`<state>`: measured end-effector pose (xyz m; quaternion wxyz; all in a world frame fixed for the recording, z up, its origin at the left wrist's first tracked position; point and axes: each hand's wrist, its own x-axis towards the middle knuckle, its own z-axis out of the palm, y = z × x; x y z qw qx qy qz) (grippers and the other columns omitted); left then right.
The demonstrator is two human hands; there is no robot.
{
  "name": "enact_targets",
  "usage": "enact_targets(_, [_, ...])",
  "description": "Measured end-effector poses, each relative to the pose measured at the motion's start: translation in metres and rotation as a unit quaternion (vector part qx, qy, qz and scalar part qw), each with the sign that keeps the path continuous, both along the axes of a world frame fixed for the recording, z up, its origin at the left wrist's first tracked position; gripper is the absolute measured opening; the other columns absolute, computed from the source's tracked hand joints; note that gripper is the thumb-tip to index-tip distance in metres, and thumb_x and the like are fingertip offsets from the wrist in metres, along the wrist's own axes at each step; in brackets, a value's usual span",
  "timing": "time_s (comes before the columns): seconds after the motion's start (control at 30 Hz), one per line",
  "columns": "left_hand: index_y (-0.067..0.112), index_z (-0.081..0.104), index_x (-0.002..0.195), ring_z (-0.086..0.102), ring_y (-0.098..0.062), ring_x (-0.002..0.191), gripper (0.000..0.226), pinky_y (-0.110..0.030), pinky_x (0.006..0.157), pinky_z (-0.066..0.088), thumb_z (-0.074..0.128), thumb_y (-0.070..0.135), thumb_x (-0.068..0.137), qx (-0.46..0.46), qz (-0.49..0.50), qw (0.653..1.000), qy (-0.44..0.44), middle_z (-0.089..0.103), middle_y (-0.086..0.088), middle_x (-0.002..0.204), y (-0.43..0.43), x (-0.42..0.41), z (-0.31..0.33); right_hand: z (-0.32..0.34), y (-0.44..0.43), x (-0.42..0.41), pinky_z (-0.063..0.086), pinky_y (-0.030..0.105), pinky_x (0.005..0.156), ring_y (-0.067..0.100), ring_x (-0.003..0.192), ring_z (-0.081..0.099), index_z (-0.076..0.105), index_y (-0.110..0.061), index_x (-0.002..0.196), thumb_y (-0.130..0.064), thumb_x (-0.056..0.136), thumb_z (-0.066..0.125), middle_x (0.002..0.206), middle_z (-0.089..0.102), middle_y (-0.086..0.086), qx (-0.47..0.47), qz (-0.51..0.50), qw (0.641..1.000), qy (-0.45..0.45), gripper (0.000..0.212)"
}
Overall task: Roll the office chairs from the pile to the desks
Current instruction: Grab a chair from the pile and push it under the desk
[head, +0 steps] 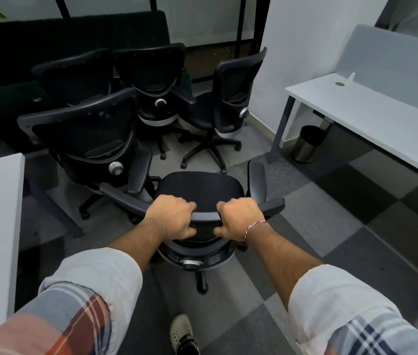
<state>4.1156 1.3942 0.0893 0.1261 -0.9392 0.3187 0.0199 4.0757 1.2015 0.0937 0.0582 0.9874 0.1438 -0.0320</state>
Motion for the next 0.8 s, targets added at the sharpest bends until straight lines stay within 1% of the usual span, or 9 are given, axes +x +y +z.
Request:
enact_targets(0.07, [0.026,0.043,0.087,0.050,-0.019,0.066,0.032,-0.033,0.059,0.036,0.054,0.057,0.083,-0.009,-0.005,1.000,0.002,0.052,0.008,0.077,-0.009,-0.015,0.001,-0.001,-0.008,-0.014,0.037,0.031,0.059,0.023,0.064,0.054,0.045,-0.020,0.083,-0.052,0.080,0.061,0.071,0.056,-0.003,-0.004,-0.004,1.000,-0.001,0.036])
enact_targets(0.2, [0.026,0.041,0.087,0.054,-0.020,0.068,0.033,-0.033,0.058,0.034,0.053,0.057,0.084,-0.028,-0.030,0.999,-0.004,0.049,0.008,0.076,-0.023,-0.046,-0.001,-0.002,-0.023,-0.047,0.035,0.031,0.058,0.023,0.062,0.050,0.044,-0.019,0.083,-0.053,0.079,0.061,0.073,0.058,-0.002,-0.013,-0.016,1.000,-0.007,0.038])
enact_targets(0.27, [0.026,0.041,0.086,0.059,-0.020,0.071,0.034,-0.033,0.058,0.034,0.054,0.058,0.083,-0.036,-0.050,0.998,-0.013,0.054,0.007,0.077,-0.026,-0.056,-0.002,-0.003,-0.027,-0.060,0.036,0.032,0.058,0.023,0.062,0.050,0.046,-0.020,0.084,-0.054,0.078,0.061,0.071,0.057,-0.002,-0.017,-0.022,1.000,-0.006,0.038])
enact_targets(0.37, [0.026,0.042,0.086,0.061,-0.020,0.073,0.034,-0.033,0.058,0.033,0.053,0.058,0.082,-0.041,-0.070,0.996,-0.022,0.062,0.005,0.083,-0.027,-0.066,-0.004,-0.003,-0.027,-0.077,0.038,0.032,0.057,0.021,0.061,0.053,0.046,-0.020,0.084,-0.055,0.079,0.060,0.065,0.048,-0.005,-0.017,-0.038,0.999,-0.001,0.038])
enact_targets(0.47, [0.026,0.041,0.086,0.058,-0.019,0.070,0.034,-0.033,0.058,0.033,0.053,0.058,0.083,-0.041,-0.089,0.995,-0.015,0.062,0.005,0.083,-0.023,-0.075,-0.005,-0.005,-0.023,-0.093,0.038,0.031,0.055,0.021,0.061,0.054,0.048,-0.020,0.085,-0.055,0.079,0.060,0.065,0.049,-0.006,-0.014,-0.054,0.998,-0.001,0.038])
enact_targets(0.57, [0.026,0.040,0.085,0.049,-0.017,0.065,0.034,-0.033,0.058,0.033,0.052,0.058,0.084,-0.043,-0.107,0.993,-0.013,0.060,0.006,0.083,-0.015,-0.079,-0.004,-0.007,-0.014,-0.105,0.038,0.031,0.054,0.020,0.060,0.054,0.048,-0.021,0.086,-0.056,0.080,0.059,0.063,0.046,-0.007,-0.013,-0.071,0.997,-0.002,0.038])
enact_targets(0.63, [0.026,0.039,0.086,0.052,-0.018,0.068,0.034,-0.033,0.059,0.032,0.053,0.058,0.084,-0.038,-0.123,0.992,-0.011,0.060,0.006,0.083,-0.009,-0.079,-0.003,-0.006,-0.005,-0.112,0.037,0.031,0.054,0.019,0.060,0.054,0.047,-0.020,0.086,-0.056,0.081,0.059,0.061,0.043,-0.007,-0.012,-0.087,0.996,-0.005,0.038])
enact_targets(0.7, [0.026,0.039,0.086,0.054,-0.019,0.070,0.034,-0.033,0.059,0.032,0.053,0.058,0.084,-0.036,-0.139,0.990,-0.008,0.058,0.007,0.082,-0.002,-0.078,0.000,-0.005,0.006,-0.119,0.036,0.031,0.054,0.020,0.060,0.052,0.046,-0.020,0.086,-0.056,0.081,0.059,0.063,0.046,-0.006,-0.011,-0.106,0.994,-0.007,0.038])
enact_targets(0.8, [0.027,0.040,0.086,0.047,-0.016,0.067,0.033,-0.033,0.059,0.033,0.053,0.058,0.085,-0.039,-0.160,0.986,-0.001,0.060,0.006,0.084,0.009,-0.078,-0.002,-0.007,0.021,-0.128,0.036,0.031,0.055,0.022,0.062,0.054,0.046,-0.020,0.086,-0.055,0.081,0.059,0.074,0.061,-0.002,-0.004,-0.131,0.991,-0.005,0.038])
